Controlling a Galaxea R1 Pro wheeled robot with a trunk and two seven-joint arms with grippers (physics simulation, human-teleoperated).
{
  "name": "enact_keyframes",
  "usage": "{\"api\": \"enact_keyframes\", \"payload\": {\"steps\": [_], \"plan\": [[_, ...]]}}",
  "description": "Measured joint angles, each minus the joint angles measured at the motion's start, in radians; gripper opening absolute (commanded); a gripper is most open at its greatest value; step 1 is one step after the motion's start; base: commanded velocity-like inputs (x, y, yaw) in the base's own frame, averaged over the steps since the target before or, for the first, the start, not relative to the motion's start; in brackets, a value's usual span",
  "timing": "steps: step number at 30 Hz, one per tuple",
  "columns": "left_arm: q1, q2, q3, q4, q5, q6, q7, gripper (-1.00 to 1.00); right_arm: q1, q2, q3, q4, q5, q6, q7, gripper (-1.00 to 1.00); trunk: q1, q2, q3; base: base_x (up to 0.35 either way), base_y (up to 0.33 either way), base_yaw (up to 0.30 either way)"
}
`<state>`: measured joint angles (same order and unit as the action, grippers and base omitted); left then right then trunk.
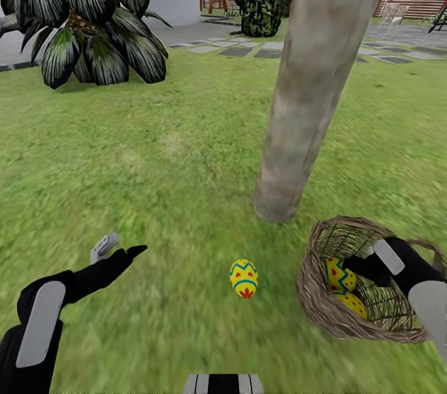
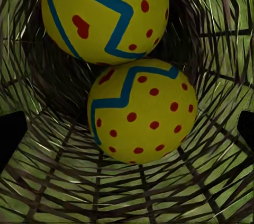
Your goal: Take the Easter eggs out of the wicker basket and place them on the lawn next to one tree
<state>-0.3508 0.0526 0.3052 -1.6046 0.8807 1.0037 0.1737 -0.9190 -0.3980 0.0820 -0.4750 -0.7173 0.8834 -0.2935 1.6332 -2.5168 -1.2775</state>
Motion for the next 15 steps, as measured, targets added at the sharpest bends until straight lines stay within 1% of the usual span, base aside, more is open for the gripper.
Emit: {"api": "enact_keyframes", "payload": {"steps": [2,4,8,9,15], "plan": [[0.000,-0.011,0.011,-0.006,-0.001,0.002,-0.002,1.00,-0.011,0.011,-0.007,-0.006,-0.006,0.011,0.002,1.00,0.000,0.000,0.000,0.000,0.000,0.000],[0.000,-0.020,0.013,-0.007,-0.001,0.003,-0.002,1.00,-0.017,0.023,-0.010,-0.001,-0.007,0.022,0.006,1.00,0.000,0.000,0.000,0.000,0.000,0.000],[0.000,-0.028,0.014,-0.007,-0.002,0.003,-0.001,1.00,-0.019,0.043,-0.011,0.015,-0.005,0.043,0.009,1.00,0.000,0.000,0.000,0.000,0.000,0.000],[0.000,-0.028,0.015,-0.007,-0.002,0.003,-0.001,1.00,-0.019,0.043,-0.011,0.015,-0.005,0.049,0.009,1.00,0.000,0.000,0.000,0.000,0.000,0.000],[0.000,-0.028,0.015,-0.007,-0.002,0.003,-0.001,1.00,-0.019,0.044,-0.009,0.016,-0.004,0.051,0.008,1.00,0.003,-0.001,-0.023,0.000,0.000,0.000]]}}
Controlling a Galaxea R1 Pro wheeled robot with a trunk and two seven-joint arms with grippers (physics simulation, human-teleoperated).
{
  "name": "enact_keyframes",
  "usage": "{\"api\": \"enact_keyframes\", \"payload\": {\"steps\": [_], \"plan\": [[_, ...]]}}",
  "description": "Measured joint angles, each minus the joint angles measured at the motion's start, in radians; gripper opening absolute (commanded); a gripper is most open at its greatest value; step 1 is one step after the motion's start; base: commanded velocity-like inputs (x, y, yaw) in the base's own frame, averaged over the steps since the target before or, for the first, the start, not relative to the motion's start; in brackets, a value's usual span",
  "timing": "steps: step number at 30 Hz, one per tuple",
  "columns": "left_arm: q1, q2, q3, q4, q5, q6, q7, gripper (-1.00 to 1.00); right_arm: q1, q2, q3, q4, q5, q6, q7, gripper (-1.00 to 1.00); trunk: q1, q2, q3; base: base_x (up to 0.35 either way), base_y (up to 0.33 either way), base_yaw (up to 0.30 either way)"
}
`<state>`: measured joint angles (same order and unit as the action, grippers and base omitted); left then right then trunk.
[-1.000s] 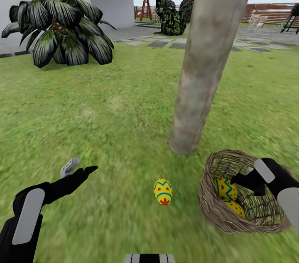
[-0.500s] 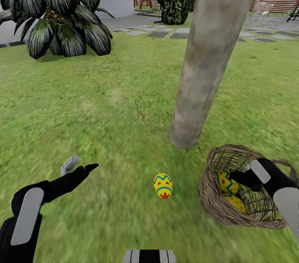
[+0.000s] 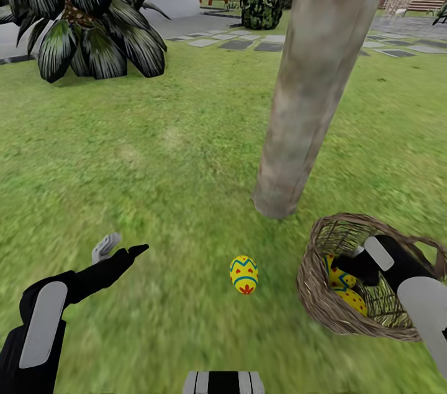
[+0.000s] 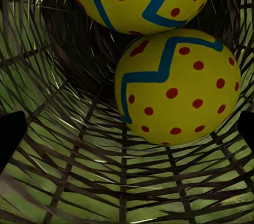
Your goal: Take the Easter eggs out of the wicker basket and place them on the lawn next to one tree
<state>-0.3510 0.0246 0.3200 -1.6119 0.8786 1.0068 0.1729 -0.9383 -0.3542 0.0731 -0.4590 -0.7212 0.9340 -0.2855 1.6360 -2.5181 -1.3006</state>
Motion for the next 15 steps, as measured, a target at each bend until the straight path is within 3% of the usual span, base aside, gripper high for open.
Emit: {"api": "enact_keyframes", "payload": {"steps": [10,12,14,15], "plan": [[0.000,0.000,-0.001,0.001,0.001,0.000,0.000,1.00,0.000,0.000,0.001,0.000,0.004,-0.002,-0.001,1.00,0.004,-0.002,-0.039,0.000,0.000,0.000],[0.000,0.000,-0.001,0.001,0.000,0.000,0.000,1.00,0.000,0.000,0.001,0.000,0.015,-0.009,-0.001,1.00,0.005,-0.003,-0.046,0.000,0.000,0.000],[0.000,0.000,-0.001,0.001,0.001,0.000,0.000,1.00,0.000,0.000,0.001,0.000,0.074,-0.053,0.000,1.00,0.005,-0.003,-0.047,0.000,0.000,0.000],[0.000,0.000,-0.001,0.001,0.002,0.000,0.000,1.00,0.000,0.000,0.001,0.000,0.084,-0.063,0.000,1.00,0.005,-0.003,-0.047,0.000,0.000,0.000]]}}
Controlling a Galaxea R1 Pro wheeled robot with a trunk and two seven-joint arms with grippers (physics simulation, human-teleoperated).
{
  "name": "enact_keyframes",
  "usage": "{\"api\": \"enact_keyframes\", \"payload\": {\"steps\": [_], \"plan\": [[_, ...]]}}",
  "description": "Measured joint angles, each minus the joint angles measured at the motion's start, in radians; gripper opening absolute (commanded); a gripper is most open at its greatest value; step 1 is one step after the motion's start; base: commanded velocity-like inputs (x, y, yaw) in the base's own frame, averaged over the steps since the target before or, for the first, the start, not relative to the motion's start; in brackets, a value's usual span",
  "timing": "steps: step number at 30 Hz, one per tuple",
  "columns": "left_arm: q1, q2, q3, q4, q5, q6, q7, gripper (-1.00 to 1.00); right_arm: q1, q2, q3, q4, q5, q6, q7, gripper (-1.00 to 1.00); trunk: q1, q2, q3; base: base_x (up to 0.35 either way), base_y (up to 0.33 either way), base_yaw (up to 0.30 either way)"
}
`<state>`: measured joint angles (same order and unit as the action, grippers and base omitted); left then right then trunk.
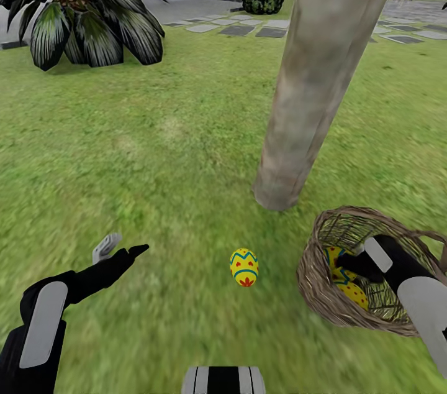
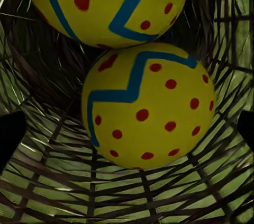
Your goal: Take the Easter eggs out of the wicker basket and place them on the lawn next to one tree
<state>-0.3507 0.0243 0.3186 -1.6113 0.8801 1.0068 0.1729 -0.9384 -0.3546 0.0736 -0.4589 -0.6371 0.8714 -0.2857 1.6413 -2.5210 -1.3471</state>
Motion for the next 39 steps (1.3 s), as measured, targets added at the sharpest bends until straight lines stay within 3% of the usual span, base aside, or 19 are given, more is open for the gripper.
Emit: {"api": "enact_keyframes", "payload": {"steps": [4,8,11,28,36,39], "plan": [[0.000,-0.001,0.000,0.000,0.000,0.000,0.000,1.00,0.000,0.001,-0.001,0.002,0.058,-0.064,0.000,1.00,0.000,0.000,0.000,0.000,0.000,0.000],[0.000,-0.001,0.000,0.000,0.000,0.000,0.000,1.00,0.000,0.001,-0.001,0.004,0.077,-0.085,0.000,1.00,0.000,0.000,0.000,0.000,0.000,0.000],[-0.001,-0.001,0.000,0.000,0.001,0.000,0.000,1.00,0.000,0.003,-0.001,0.006,0.081,-0.089,0.001,1.00,0.000,0.000,0.000,0.000,0.000,0.000],[-0.001,-0.001,-0.002,0.000,0.000,0.000,0.000,1.00,0.002,0.006,0.000,0.007,0.083,-0.089,0.006,1.00,0.008,-0.004,-0.066,0.000,0.000,0.000],[0.000,-0.001,-0.002,0.000,0.000,0.000,0.000,1.00,0.001,0.006,0.000,0.004,0.083,-0.089,0.008,1.00,0.008,-0.004,-0.066,0.000,0.000,0.000],[0.000,-0.001,-0.002,0.000,0.000,-0.001,0.000,1.00,0.002,0.006,0.000,0.004,0.083,-0.089,0.008,1.00,0.009,-0.005,-0.077,0.000,0.000,0.000]]}}
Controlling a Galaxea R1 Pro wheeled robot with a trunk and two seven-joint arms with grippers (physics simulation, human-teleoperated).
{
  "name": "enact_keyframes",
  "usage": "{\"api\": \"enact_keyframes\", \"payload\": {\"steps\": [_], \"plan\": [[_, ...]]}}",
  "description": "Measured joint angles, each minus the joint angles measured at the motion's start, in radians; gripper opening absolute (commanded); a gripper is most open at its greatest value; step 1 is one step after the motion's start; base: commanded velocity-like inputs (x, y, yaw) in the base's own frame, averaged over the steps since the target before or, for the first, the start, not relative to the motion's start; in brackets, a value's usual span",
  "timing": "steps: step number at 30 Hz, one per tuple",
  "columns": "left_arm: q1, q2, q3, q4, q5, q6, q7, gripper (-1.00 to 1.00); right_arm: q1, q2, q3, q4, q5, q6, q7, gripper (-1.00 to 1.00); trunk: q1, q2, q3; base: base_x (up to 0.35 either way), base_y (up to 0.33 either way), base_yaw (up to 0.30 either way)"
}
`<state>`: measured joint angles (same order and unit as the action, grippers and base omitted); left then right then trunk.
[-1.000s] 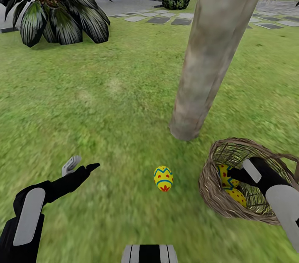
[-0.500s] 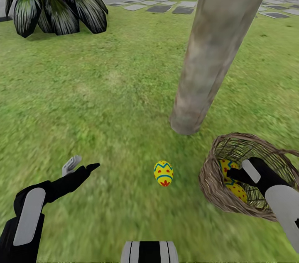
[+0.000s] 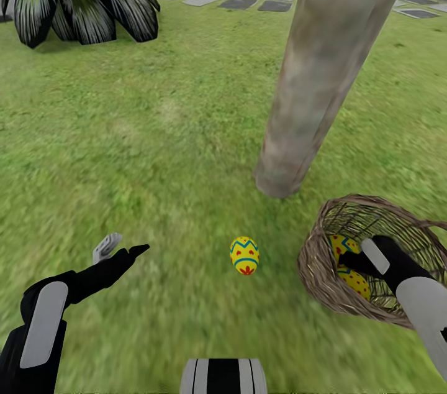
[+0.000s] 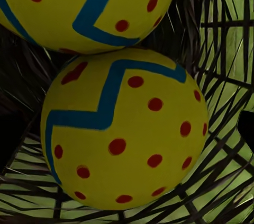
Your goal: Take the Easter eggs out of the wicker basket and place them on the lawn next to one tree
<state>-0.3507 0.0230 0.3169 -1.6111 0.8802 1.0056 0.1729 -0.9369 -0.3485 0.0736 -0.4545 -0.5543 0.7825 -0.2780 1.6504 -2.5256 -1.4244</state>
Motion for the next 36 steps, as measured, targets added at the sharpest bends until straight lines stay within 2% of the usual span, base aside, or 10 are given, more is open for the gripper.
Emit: {"api": "enact_keyframes", "payload": {"steps": [24,28,36], "plan": [[0.000,0.000,0.000,0.001,0.000,0.001,0.000,1.00,0.000,0.003,0.006,0.003,-0.004,0.003,0.002,1.00,0.000,0.000,-0.004,0.000,0.000,0.000],[0.000,0.000,-0.001,0.001,0.000,0.001,0.000,1.00,0.000,0.003,0.007,0.002,-0.004,0.003,0.002,1.00,0.002,-0.001,-0.019,0.000,0.000,0.000],[0.000,0.000,-0.001,0.001,0.000,0.001,0.000,1.00,0.000,0.003,0.007,0.002,-0.003,0.003,0.002,1.00,0.003,-0.001,-0.023,0.000,0.000,0.000]]}}
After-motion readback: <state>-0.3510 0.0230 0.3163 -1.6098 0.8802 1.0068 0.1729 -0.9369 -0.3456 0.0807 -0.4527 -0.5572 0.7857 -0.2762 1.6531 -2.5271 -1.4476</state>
